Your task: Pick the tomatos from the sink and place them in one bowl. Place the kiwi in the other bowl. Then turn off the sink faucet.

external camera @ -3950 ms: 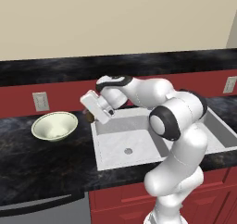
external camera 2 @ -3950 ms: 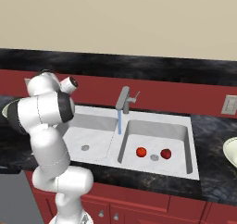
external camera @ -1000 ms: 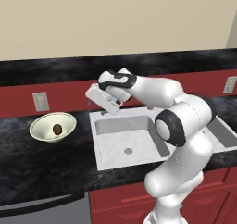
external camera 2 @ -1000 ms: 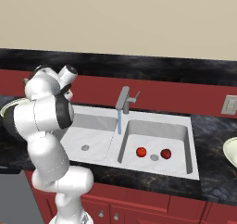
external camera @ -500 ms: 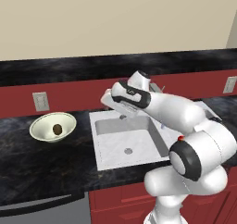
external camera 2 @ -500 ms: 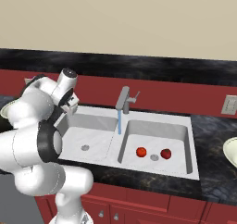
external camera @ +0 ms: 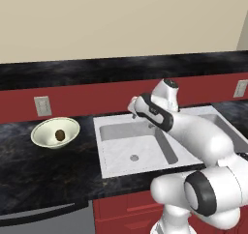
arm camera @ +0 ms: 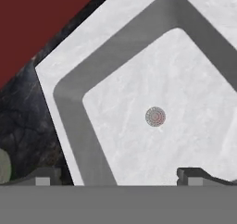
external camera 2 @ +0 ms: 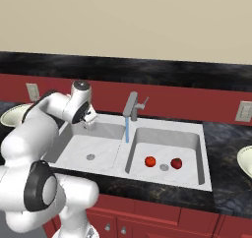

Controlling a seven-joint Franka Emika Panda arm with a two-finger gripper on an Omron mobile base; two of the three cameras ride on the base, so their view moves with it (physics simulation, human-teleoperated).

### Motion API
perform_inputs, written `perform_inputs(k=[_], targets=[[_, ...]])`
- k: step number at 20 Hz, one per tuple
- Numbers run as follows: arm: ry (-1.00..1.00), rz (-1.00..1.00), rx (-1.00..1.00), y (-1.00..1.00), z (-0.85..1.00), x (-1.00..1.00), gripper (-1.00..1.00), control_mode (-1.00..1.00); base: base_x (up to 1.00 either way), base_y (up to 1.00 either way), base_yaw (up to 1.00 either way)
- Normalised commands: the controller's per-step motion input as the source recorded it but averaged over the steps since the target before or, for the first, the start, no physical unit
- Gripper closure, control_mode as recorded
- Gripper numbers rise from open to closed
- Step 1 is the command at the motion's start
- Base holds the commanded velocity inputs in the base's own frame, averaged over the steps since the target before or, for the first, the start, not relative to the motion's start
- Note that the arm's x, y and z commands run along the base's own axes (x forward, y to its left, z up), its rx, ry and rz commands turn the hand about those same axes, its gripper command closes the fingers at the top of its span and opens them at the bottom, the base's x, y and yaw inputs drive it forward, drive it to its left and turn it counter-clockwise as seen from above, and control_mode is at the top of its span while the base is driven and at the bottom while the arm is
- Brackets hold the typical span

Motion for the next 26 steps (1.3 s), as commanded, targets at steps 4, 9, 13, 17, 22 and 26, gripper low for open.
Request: perform_inputs(k=[4, 9, 13, 17, 22, 26], targets=[[0.02, -0.22, -0.11, -0.85, 0.00, -0.14, -1.00, -1.00, 0.00, 0.00, 0.00], [0.04, -0.21, -0.14, -0.76, 0.00, -0.11, -1.00, -1.00, 0.00, 0.00, 0.00], [0.06, -0.18, -0.06, -0.77, 0.00, -0.02, -1.00, -1.00, 0.00, 0.00, 0.00], [0.06, -0.13, 0.00, -0.89, 0.00, -0.02, -1.00, -1.00, 0.00, 0.00, 0.00], [0.04, -0.12, 0.00, -0.92, 0.00, 0.00, -1.00, -1.00, 0.00, 0.00, 0.00], [0.01, -0.11, 0.00, -0.93, 0.00, -0.01, -1.00, -1.00, 0.00, 0.00, 0.00]])
